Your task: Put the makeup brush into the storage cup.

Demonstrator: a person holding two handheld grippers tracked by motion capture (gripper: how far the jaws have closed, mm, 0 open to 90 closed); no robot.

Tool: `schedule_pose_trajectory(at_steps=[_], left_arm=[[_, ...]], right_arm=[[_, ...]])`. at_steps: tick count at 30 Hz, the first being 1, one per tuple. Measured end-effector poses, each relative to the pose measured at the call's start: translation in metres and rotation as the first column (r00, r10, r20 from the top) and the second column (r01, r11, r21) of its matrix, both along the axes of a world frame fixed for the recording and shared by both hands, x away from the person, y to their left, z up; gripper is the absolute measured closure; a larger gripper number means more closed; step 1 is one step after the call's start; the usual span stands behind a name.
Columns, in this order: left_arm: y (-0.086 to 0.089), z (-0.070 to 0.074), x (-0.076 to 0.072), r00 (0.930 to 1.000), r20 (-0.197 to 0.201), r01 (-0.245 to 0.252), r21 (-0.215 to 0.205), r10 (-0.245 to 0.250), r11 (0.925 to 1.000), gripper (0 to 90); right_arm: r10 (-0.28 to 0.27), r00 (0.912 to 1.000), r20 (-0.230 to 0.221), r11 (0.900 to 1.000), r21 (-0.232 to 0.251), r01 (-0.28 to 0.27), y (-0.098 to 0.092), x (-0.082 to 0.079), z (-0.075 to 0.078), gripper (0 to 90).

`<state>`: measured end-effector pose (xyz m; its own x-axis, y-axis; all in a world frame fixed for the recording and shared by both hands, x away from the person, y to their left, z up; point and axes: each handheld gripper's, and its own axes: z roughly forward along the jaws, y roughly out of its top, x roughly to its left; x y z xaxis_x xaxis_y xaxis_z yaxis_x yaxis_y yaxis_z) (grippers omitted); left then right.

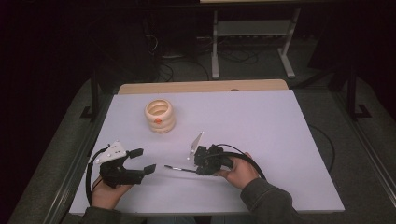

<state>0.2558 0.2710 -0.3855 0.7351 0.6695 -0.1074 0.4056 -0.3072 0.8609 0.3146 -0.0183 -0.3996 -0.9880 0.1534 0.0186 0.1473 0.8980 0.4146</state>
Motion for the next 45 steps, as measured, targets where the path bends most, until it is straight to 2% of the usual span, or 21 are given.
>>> schedule_pose_trajectory(at_steps=[10,15,21,24,29,37,42,45], left_arm=[[-0.003,0.000,0.000,1.0000,-0.006,0.005,0.007,-0.005,1.0000,22.4],[-0.004,-0.001,0.000,0.9999,-0.002,0.010,0.009,-0.010,0.9999,22.7],[-0.008,0.000,-0.001,0.9998,-0.001,0.022,0.002,-0.022,0.9998,23.2],[-0.010,-0.001,-0.001,0.9993,-0.003,0.038,0.016,-0.038,0.9991,23.3],[-0.014,-0.001,-0.001,0.9989,-0.003,0.047,0.016,-0.047,0.9988,23.3],[-0.019,-0.001,-0.001,0.9978,-0.005,0.067,0.002,-0.067,0.9978,24.9],[-0.024,0.001,-0.001,0.9953,-0.005,0.097,0.008,-0.097,0.9953,28.6],[-0.027,0.002,-0.001,0.9950,-0.012,0.099,-0.005,-0.099,0.9951,30.5]], right_arm=[[-0.025,0.9996,0.015,0.998,0.056,0.024,-0.014,0.000,0.015,85.1],[-0.037,0.9991,0.022,0.997,0.068,0.035,-0.018,-0.001,0.021,85.0],[-0.053,0.9976,0.043,0.994,0.100,0.049,-0.026,0.001,0.037,85.0],[-0.061,0.9969,0.050,0.992,0.111,0.055,-0.028,0.000,0.043,85.1],[-0.064,0.9966,0.052,0.991,0.123,0.057,-0.030,0.000,0.051,85.0],[-0.058,0.9965,0.060,0.988,0.150,0.049,-0.032,-0.001,0.060,85.0],[-0.064,0.9960,0.062,0.985,0.165,0.053,-0.032,-0.003,0.062,85.0],[-0.065,0.9957,0.066,0.983,0.176,0.053,-0.033,-0.004,0.063,85.0]])
